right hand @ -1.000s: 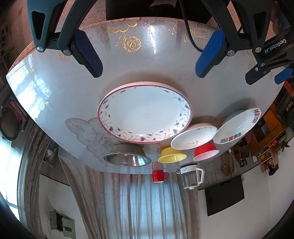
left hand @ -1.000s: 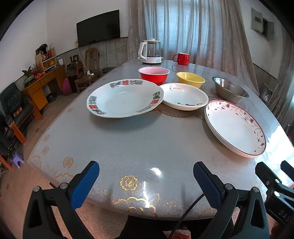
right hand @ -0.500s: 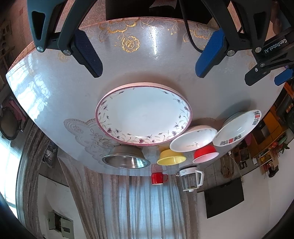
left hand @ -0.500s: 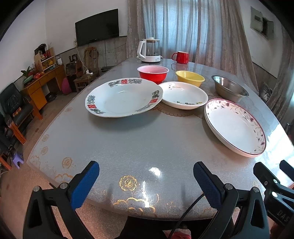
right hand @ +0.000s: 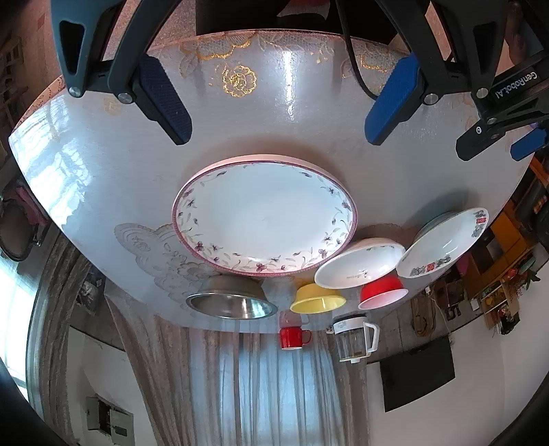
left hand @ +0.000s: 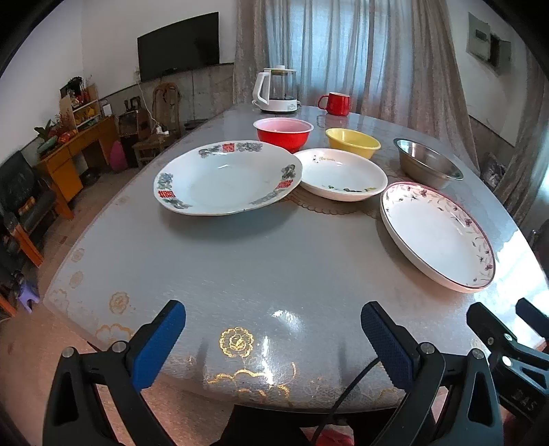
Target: Organize plates and bowls
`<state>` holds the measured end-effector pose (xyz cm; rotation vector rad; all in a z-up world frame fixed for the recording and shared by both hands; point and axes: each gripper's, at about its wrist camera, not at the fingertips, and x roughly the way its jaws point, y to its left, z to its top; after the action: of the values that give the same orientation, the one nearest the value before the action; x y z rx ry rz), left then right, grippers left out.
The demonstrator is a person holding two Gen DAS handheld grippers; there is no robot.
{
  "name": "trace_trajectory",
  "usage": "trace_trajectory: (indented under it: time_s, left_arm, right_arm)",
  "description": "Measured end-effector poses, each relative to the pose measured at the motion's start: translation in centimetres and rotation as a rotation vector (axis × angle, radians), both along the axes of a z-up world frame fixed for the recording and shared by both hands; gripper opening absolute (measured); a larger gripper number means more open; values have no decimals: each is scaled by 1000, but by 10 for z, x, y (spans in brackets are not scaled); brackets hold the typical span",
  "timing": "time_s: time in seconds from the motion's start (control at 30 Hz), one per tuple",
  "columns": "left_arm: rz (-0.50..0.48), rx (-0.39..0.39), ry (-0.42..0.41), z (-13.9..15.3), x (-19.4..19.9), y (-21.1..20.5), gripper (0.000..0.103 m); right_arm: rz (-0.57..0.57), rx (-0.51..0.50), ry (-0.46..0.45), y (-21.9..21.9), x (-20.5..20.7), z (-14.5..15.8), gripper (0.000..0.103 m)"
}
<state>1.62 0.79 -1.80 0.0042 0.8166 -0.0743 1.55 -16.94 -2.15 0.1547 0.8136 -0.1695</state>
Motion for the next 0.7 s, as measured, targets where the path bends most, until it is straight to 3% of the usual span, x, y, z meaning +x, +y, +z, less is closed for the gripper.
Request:
trace_trajectory:
  time_s: [0.4, 0.57, 0.7]
  left_arm:
    - [-50, -74, -3, 0, 7, 14, 103]
    - [-105, -284, 3, 4, 18, 46, 103]
    - [-62, -426, 2, 7, 29, 71, 103]
  right_arm:
    - [33, 28, 19, -9, 13, -3, 103]
    - [87, -52, -27, -4, 21, 6, 102]
    - [113, -60, -20, -4, 35, 10, 98]
